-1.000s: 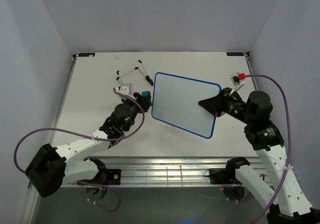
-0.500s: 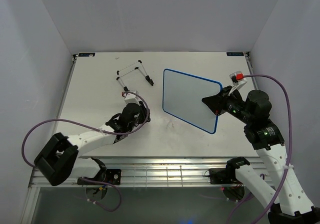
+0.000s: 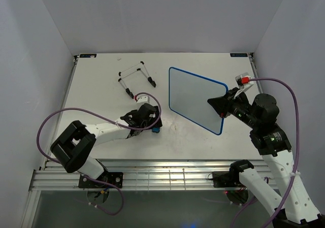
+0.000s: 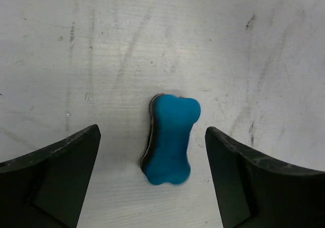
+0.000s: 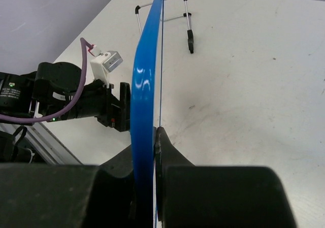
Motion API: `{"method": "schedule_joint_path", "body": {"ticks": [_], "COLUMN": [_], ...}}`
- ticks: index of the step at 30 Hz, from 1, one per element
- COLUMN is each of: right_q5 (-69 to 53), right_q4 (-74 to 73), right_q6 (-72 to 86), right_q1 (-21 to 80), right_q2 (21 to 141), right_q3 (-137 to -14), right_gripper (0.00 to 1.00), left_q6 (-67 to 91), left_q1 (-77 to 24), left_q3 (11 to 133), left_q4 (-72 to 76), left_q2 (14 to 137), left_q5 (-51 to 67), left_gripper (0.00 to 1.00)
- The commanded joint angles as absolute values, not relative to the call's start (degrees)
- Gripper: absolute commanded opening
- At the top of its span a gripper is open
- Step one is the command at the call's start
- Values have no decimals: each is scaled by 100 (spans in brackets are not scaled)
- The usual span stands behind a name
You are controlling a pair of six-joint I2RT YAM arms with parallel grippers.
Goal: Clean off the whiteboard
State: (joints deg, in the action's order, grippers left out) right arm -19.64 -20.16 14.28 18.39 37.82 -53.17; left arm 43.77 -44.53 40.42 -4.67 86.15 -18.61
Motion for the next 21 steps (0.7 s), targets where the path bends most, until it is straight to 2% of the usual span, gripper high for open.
{"method": "schedule_joint_path", "body": {"ticks": [1,9,12,13,16,17,18,21], "right_q5": [-1856,-1512,-1660,-1896,-2397,-2521,-2688,-3224], "right_q4": [-1406,-1573,-1608,-1661,-1836,-1959,-1977,-2109], "right_q6": [1371,1556,1442,1433,1433,1441,1476,1520], "right_q1": [1846,1846,1846,1846,1837,1837,1837,1828], "right_q2": [3691,3876,3850,3850,3911,3902,3876,3744], "right_q3": [-5361,-5361,-5484,-5545,-5835,-5966,-6011,-6283], "right_gripper": [8,8,8,8,8,8,8,8], "left_q6": [4403,4000,3483,3211,2541,2470,2513,2488], "left_q1": [-4509,-4518,-4134,-3913,-2508,-2218,-1893,-1846], "left_q3": [4324,4737,4852,4782,4264,4150,3896,3849], "left_q4": [-764,-1300,-1084,-803,927,1367,2293,2951], "left_q2": [8508,7779,7340,6956,6418,6199,6109,6064], "left_q5": [-1934,-2188,-1909,-1490,1922,3648,4291,5340], "left_gripper": [98,98,98,98,98,98,98,98]}}
